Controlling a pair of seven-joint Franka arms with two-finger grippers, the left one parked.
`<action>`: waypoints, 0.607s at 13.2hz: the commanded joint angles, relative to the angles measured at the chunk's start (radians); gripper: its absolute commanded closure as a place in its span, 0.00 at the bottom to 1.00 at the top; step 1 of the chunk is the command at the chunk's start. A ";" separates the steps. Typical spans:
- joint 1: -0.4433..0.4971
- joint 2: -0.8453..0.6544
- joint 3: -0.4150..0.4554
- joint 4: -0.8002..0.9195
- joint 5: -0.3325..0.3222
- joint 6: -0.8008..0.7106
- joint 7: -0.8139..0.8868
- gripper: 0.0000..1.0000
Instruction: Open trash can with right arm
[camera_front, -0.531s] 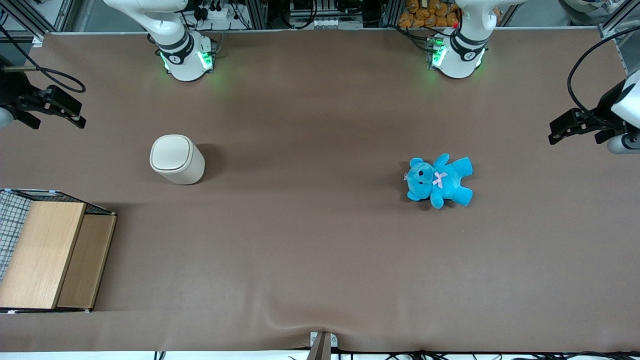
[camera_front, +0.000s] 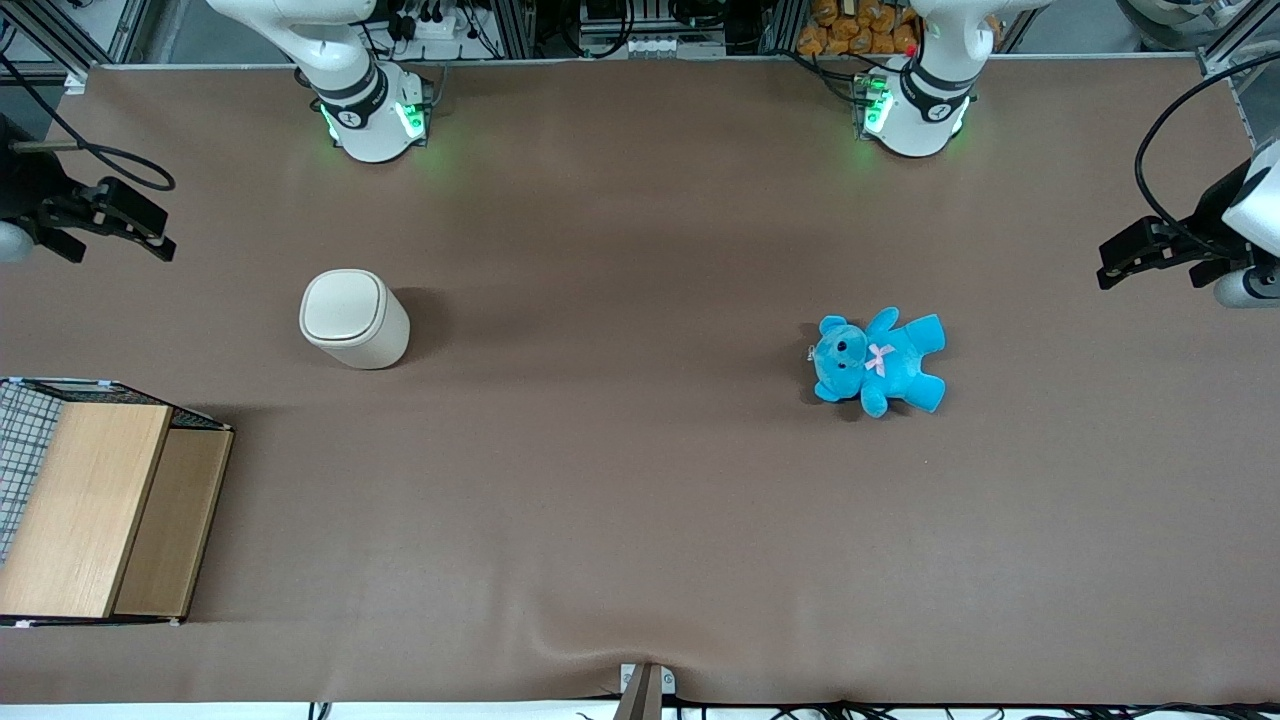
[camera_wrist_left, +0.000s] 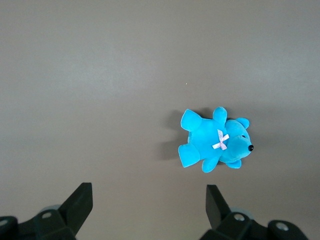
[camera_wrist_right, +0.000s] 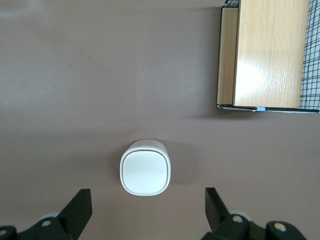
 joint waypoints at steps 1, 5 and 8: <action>0.008 0.040 0.000 0.011 -0.014 -0.035 -0.006 0.00; 0.009 0.052 0.000 -0.031 -0.005 -0.046 -0.004 0.00; 0.009 0.047 0.002 -0.119 0.000 -0.019 -0.003 0.00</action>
